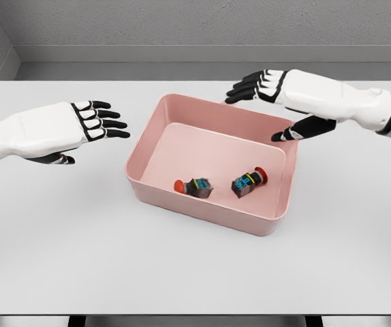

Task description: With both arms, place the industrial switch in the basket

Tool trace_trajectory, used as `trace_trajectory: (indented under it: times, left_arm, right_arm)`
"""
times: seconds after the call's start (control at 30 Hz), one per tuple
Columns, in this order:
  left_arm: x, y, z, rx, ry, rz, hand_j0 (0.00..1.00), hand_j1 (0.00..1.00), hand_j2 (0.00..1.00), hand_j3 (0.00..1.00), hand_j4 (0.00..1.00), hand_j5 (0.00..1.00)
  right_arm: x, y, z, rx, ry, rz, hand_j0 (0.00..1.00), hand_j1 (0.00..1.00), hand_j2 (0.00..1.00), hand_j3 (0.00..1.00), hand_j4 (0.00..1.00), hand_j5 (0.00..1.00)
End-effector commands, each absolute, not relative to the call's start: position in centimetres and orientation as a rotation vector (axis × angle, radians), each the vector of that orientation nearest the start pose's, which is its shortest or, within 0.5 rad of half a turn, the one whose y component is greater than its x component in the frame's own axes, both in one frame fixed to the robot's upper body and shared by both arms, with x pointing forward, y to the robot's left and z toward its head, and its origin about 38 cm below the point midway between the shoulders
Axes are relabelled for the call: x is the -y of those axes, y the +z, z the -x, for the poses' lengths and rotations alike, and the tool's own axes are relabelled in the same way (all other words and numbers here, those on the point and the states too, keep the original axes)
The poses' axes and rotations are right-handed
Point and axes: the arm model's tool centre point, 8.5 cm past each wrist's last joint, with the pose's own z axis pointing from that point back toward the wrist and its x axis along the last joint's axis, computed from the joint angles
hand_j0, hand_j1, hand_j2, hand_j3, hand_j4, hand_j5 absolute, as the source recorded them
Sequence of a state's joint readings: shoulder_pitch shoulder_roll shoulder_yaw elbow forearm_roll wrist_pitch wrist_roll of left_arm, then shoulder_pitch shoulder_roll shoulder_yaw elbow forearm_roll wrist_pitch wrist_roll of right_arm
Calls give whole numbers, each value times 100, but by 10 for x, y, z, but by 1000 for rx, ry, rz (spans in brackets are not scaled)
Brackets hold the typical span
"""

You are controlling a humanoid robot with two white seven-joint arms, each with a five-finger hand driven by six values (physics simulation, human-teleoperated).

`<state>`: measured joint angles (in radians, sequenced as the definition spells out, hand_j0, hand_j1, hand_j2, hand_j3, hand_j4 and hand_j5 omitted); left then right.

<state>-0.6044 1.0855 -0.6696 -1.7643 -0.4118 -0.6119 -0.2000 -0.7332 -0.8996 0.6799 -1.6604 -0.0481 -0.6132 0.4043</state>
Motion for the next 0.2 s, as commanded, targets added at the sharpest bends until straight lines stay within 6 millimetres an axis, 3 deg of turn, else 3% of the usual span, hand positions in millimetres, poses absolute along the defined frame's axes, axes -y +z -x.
trace_trajectory:
  times: [0.0,0.17]
  left_arm:
    - [-297,274,-373,-2079,2690,648,100,100,100,100,100,100]
    - [-297,273,-372,-2079,2693,645,100,100,100,100,100,100]
  right_arm:
    - [280,317,-402,-2578,-2515,-237,100,100,100,100,100,100]
    - [333,336,-394,-2537,-2616,-463,100,100,100,100,100,100]
